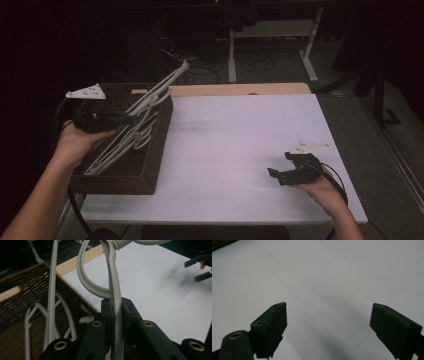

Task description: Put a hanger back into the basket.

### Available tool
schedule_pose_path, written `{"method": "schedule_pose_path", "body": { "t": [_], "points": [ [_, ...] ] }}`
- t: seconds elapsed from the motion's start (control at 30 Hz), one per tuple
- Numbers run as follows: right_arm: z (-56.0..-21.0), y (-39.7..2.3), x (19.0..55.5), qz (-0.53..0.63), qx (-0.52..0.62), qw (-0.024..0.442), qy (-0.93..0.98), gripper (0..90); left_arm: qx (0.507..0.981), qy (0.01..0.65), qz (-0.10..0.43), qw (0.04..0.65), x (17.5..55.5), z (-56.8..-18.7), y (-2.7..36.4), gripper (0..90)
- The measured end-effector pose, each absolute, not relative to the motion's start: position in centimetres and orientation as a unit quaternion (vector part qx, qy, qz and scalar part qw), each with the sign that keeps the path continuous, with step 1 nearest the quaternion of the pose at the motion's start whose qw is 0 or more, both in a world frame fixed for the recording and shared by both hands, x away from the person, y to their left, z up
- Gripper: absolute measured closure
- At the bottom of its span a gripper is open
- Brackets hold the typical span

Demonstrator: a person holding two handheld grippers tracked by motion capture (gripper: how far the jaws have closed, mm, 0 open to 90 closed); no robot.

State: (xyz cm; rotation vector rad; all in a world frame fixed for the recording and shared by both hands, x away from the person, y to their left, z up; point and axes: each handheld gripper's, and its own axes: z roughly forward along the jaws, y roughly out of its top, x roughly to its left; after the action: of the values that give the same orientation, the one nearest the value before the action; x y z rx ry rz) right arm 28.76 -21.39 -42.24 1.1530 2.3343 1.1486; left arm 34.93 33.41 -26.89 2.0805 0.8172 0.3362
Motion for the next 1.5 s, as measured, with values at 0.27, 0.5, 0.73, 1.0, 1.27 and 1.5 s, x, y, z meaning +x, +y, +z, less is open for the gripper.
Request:
{"method": "schedule_pose_path", "body": {
  "t": [0.27,0.5,0.73,1.0,1.27,1.5],
  "points": [
    [-42.3,-21.7,28.9,0.399,0.405,0.149,0.809,14.0,0.822,0.356,0.14,0.422,34.1,-28.9,38.0,81.9],
    [-42.3,-21.7,29.0,0.398,0.409,0.149,0.808,14.0,0.823,0.37,0.139,0.407,33.7,-30.6,40.2,81.9],
    [-42.3,-21.7,29.0,0.397,0.41,0.149,0.808,14.0,0.823,0.372,0.131,0.409,33.8,-31.9,40.8,81.9],
    [-42.3,-21.8,29.1,0.395,0.411,0.149,0.808,14.0,0.832,0.372,0.129,0.391,33.6,-32.8,40.7,81.8],
    [-42.2,-21.8,29.1,0.397,0.41,0.15,0.807,14.0,0.806,0.416,0.149,0.394,34.4,-33.9,41.5,48.7],
    [-41.9,-21.7,29.1,0.399,0.406,0.152,0.808,14.1,0.794,0.404,0.155,0.426,34.2,-33.3,41.3,31.1]
  ]
}}
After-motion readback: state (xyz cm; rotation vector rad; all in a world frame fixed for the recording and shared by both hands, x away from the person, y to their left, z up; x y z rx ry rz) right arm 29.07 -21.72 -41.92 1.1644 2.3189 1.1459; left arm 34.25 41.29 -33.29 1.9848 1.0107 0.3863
